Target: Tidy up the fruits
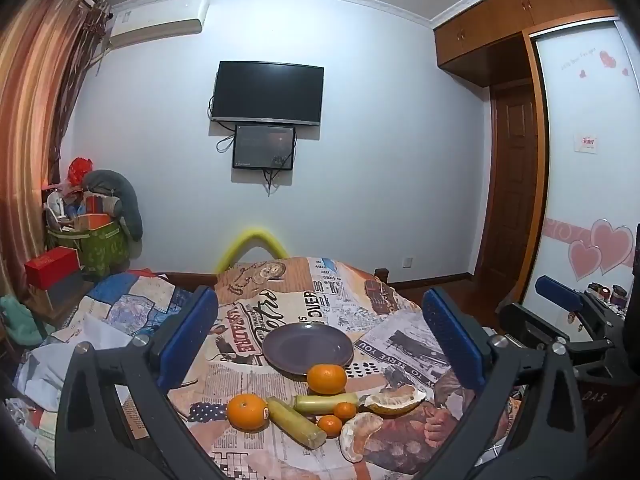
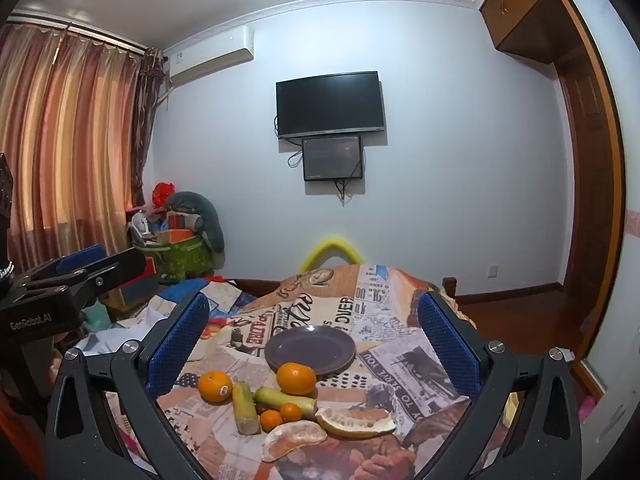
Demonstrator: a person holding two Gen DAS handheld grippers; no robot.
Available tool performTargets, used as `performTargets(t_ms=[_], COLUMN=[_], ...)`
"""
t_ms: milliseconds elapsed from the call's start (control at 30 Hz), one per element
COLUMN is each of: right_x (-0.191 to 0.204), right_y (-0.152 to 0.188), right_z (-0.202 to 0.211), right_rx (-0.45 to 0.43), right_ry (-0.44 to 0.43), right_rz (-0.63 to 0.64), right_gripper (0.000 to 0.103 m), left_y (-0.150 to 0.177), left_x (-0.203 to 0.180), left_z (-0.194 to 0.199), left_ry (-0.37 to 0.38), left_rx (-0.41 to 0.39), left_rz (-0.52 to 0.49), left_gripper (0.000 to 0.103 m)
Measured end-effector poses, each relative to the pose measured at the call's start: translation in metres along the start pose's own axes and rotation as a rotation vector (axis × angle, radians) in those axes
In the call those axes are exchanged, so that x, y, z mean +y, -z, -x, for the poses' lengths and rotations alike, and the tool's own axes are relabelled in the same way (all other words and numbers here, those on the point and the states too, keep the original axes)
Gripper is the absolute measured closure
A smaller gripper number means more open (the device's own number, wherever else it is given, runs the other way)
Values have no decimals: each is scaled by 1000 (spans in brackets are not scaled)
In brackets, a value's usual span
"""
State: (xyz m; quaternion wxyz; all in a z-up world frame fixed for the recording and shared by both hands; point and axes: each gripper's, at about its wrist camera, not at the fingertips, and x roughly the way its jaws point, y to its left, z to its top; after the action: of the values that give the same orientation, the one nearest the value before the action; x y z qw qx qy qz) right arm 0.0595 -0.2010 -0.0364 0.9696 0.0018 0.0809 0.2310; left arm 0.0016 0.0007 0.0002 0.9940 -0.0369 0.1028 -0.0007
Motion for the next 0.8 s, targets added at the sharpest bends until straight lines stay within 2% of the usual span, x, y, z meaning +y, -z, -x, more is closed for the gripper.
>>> performTargets(t_ms=[167, 800], right_x=[0, -4], right_y=[0, -2], right_z=[-2, 2], right_rx=[4, -7], right_ry=[2, 12], right_rz=[-6, -33], right_gripper=[0, 0], left_y=[0, 2], left_x=[-5, -3], left_z=[4, -2], left_ry=[-18, -1], left_rx=[-36, -21], left_rz=[-1, 10], left_gripper=[0, 0])
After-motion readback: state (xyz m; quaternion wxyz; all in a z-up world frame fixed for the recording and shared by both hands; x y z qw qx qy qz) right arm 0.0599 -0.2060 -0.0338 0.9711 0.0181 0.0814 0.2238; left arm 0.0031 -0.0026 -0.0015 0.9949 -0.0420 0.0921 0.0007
